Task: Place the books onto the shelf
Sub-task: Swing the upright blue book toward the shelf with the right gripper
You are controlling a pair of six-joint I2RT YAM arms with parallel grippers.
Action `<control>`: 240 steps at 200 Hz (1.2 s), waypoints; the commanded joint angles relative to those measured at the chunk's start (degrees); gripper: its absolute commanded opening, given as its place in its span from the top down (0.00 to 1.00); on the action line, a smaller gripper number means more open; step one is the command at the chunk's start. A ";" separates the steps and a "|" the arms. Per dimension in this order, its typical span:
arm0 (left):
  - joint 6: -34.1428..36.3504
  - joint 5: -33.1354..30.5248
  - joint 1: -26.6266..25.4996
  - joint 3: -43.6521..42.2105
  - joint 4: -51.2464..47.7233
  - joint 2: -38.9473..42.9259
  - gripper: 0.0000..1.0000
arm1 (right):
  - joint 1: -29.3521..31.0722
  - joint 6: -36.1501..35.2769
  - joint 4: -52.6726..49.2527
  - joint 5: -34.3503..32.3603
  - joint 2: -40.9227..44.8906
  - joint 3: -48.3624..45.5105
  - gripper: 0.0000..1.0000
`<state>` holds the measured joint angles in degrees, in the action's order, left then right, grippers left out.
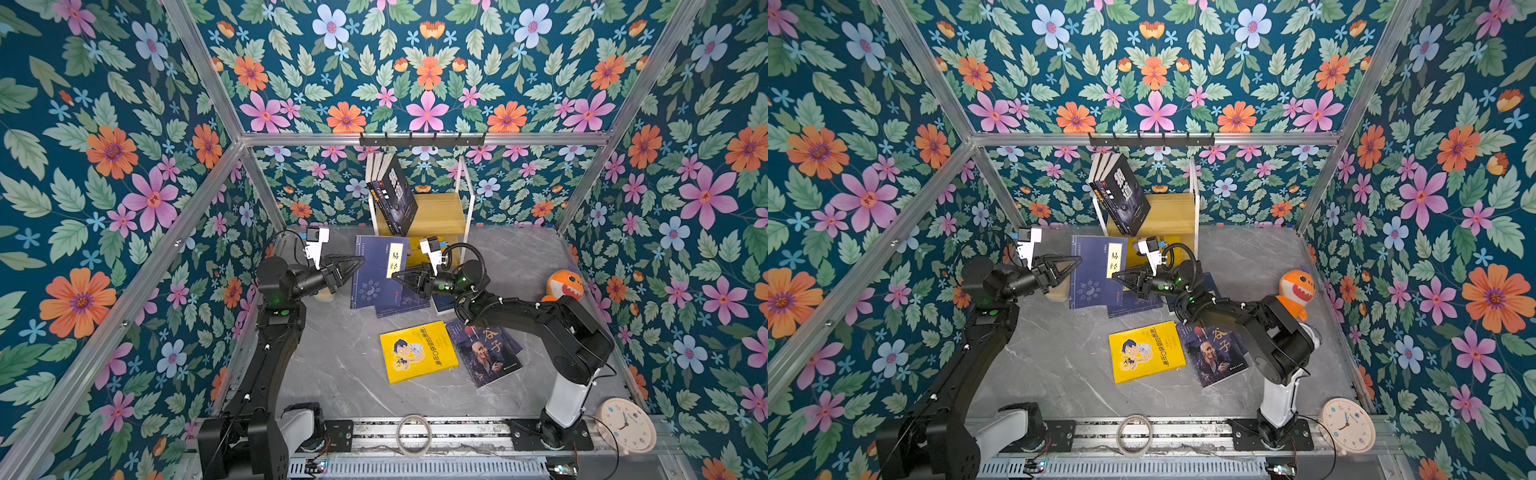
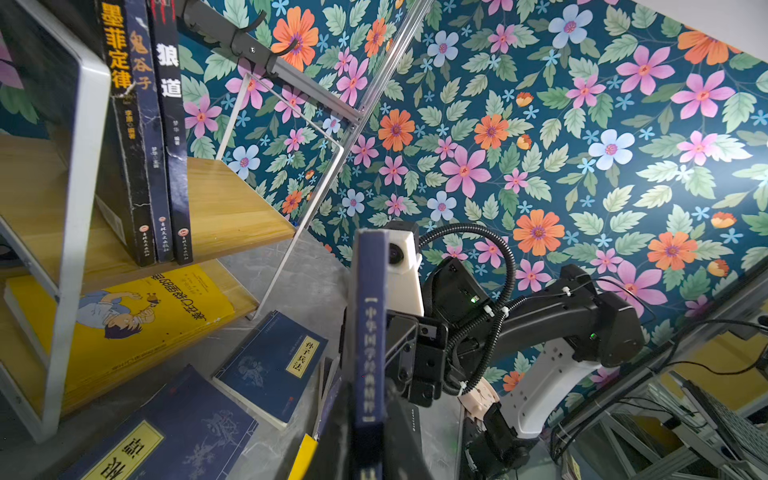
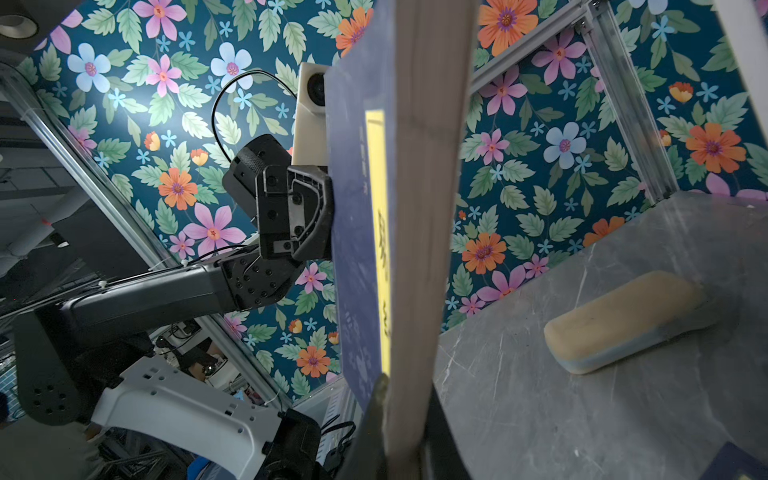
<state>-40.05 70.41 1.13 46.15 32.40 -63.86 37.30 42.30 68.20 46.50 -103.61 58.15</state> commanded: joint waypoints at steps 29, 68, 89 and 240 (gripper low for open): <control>35.14 -8.67 1.07 15.67 -43.59 -2.41 0.22 | -0.37 -14.44 -17.59 0.93 10.93 -3.97 1.00; 38.64 -9.48 1.62 22.57 -49.66 -4.63 0.05 | -0.43 -27.90 -39.78 -1.29 18.83 -4.24 1.00; 42.66 -8.08 1.60 26.17 -54.04 -5.96 0.03 | -0.38 -34.33 -51.73 -2.42 21.58 -2.65 1.00; 79.67 -5.10 -11.29 26.60 -82.75 -8.66 0.01 | 2.26 -62.29 -99.94 -2.56 21.06 14.16 1.00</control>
<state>34.92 64.55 -8.45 73.08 -46.30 -72.14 38.54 -14.94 -26.68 42.68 -81.43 70.17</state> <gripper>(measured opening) 0.996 0.100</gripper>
